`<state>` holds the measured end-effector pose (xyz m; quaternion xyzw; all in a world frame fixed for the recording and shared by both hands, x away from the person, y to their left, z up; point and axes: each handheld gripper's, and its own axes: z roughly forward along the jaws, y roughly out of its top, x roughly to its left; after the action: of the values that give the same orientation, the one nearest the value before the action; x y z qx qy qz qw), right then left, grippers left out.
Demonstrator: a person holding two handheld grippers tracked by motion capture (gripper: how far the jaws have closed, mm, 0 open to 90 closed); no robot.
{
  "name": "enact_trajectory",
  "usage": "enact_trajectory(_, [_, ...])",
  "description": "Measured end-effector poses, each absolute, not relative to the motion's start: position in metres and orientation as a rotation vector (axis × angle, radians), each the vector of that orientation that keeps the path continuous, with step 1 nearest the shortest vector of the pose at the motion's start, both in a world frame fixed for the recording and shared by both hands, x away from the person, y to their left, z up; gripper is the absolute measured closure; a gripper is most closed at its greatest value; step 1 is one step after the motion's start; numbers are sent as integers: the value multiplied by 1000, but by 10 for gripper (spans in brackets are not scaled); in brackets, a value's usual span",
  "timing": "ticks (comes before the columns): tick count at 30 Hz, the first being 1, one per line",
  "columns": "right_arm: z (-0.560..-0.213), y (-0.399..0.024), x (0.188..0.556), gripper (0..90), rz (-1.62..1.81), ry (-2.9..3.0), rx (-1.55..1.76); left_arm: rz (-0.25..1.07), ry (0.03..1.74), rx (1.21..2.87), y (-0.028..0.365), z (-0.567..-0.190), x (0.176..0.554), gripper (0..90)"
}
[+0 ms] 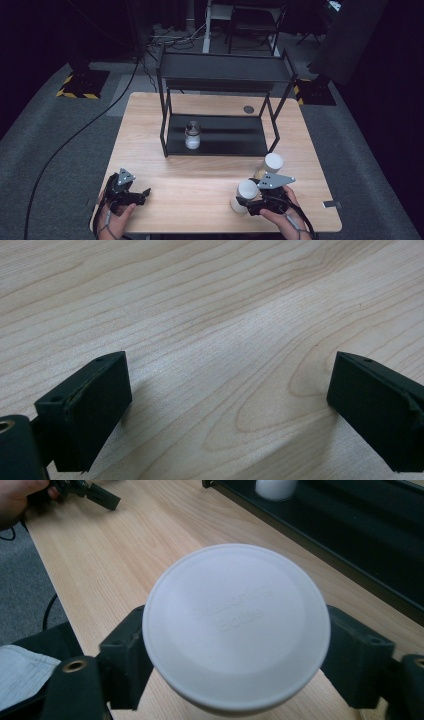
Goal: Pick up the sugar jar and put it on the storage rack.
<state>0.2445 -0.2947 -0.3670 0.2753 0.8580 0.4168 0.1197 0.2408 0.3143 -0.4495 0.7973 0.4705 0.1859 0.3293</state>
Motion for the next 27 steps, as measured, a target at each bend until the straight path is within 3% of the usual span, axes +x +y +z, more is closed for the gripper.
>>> enact_trajectory(3, [-367,-295,244,333,1224,2509,780,487,1229,2087,314,-450,241,35])
enact_trajectory(27, [-320,-290,266,337,1262,2494,743,484,1231,2086,314,-450,241,33])
